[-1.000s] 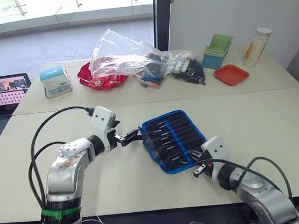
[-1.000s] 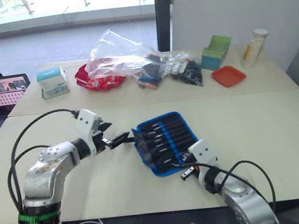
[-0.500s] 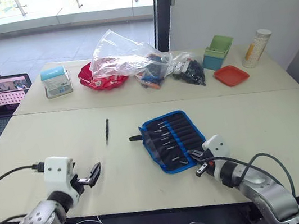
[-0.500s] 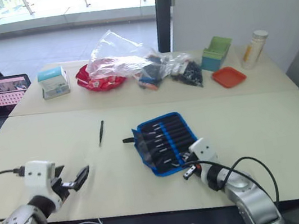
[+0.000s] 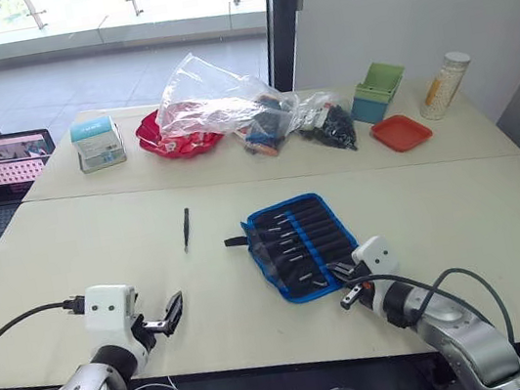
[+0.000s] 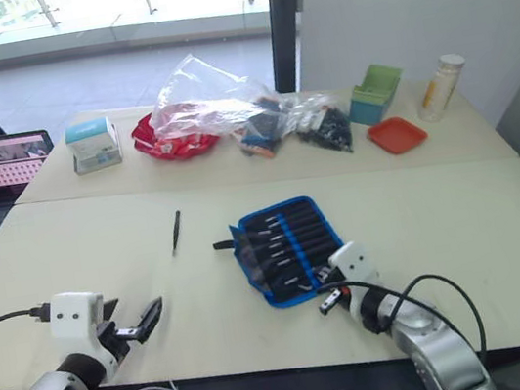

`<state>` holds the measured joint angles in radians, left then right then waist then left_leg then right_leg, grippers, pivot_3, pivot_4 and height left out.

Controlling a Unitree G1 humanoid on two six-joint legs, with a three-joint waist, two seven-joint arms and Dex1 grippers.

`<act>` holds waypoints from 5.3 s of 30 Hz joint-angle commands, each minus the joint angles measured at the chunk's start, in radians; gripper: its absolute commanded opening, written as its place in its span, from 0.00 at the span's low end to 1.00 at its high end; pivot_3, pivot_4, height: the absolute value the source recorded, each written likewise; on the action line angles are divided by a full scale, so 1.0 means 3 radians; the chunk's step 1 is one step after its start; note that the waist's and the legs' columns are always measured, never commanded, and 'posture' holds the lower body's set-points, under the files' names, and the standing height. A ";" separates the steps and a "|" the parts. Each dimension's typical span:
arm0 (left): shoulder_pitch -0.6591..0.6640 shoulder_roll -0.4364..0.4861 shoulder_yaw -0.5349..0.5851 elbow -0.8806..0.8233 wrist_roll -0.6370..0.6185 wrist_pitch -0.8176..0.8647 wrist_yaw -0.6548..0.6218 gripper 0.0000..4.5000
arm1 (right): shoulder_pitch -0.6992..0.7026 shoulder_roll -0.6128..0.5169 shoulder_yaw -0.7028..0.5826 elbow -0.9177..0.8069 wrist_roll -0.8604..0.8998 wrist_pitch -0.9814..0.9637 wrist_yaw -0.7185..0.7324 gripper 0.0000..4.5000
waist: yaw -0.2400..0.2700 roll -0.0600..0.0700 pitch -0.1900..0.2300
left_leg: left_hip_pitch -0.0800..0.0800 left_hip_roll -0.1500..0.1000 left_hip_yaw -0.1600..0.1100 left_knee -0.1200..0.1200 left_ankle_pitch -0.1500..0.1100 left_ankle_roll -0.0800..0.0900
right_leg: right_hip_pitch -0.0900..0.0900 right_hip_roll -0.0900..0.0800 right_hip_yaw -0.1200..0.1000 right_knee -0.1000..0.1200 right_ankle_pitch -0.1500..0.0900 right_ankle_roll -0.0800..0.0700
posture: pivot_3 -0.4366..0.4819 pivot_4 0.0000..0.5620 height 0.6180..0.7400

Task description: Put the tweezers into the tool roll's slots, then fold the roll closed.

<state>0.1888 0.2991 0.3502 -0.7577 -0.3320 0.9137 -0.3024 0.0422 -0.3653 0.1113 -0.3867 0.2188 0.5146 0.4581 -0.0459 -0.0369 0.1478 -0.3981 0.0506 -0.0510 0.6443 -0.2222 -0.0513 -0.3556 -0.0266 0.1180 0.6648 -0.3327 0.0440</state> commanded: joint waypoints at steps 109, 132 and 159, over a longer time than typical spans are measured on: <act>-0.3441 0.0403 -0.3284 0.2412 0.0470 0.0018 -0.1971 0.01 | 0.0208 0.0127 0.0071 -0.0199 -0.0020 0.0211 -0.0293 0.00 | 0.0049 0.0016 0.0010 | -0.0029 -0.0008 -0.0006 0.0003 0.0002 0.0002 | -0.0020 0.0004 0.0004 -0.0002 -0.0002 0.0004 | 0.48 0.27 0.81; -0.3334 0.0036 -0.2910 0.2881 0.0778 -0.0770 -0.2083 0.52 | 0.0296 0.0103 0.0030 -0.0295 -0.0022 0.0250 -0.0294 0.00 | 0.0093 0.0018 0.0009 | -0.0025 -0.0017 -0.0015 0.0017 0.0003 0.0005 | -0.0002 0.0002 0.0007 -0.0002 -0.0005 0.0011 | 0.48 0.27 0.81; -0.0461 0.1008 -0.0044 0.1028 -0.0837 -0.1075 -0.2036 1.00 | 0.0259 -0.0046 -0.0048 -0.1071 0.0131 -0.0222 0.0005 0.65 | 0.0023 0.0033 0.0021 | -0.0026 -0.0009 -0.0013 0.0000 0.0003 0.0003 | -0.0015 -0.0004 0.0003 0.0000 -0.0004 0.0008 | 0.48 0.27 0.81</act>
<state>0.0378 0.5921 0.3110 -0.4197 -0.5568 0.6097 -0.9212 0.1327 -0.3680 0.1064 -0.6467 0.2477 0.4681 0.4465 -0.0389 -0.0271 0.1542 -0.4054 0.0475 -0.0545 0.6442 -0.2213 -0.0503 -0.3599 -0.0282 0.1191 0.6647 -0.3339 0.0464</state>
